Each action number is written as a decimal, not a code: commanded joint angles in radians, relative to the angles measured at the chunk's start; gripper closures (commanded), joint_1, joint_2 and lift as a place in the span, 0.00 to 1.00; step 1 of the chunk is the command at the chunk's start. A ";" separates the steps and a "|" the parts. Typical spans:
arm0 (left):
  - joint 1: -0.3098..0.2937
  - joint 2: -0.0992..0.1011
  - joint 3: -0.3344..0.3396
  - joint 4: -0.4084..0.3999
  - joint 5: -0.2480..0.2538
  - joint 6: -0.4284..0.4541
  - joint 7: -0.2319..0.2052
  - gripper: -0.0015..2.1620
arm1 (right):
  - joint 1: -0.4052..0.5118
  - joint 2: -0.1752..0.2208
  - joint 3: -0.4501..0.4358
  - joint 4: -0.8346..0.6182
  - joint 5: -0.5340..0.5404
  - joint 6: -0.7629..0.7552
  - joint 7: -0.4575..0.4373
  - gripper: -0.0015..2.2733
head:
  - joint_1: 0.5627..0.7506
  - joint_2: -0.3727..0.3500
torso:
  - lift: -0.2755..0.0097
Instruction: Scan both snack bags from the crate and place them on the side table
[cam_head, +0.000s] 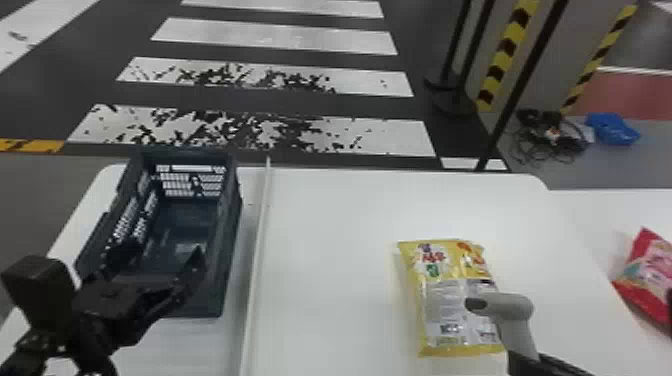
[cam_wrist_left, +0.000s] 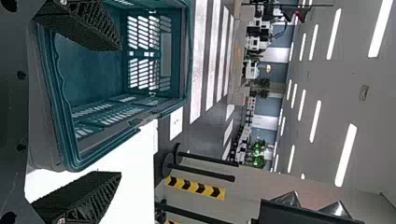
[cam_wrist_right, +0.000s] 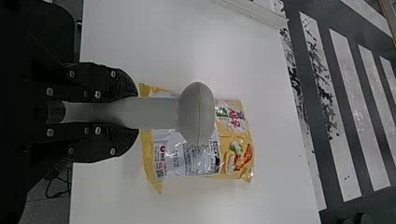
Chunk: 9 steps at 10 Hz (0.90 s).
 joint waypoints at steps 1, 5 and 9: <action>-0.002 0.000 -0.001 0.000 0.000 0.000 0.000 0.02 | 0.015 0.002 0.024 -0.001 0.002 0.002 -0.010 0.99 | 0.70 0.40 | 0.63; -0.004 0.000 -0.006 0.003 0.000 0.000 0.001 0.02 | 0.028 0.004 0.088 0.016 0.011 0.002 -0.035 0.99 | 0.70 0.43 | 0.63; -0.002 0.000 -0.006 0.011 0.000 0.000 0.001 0.02 | 0.017 0.002 0.180 0.093 0.085 0.002 -0.056 0.99 | 0.70 0.47 | 0.63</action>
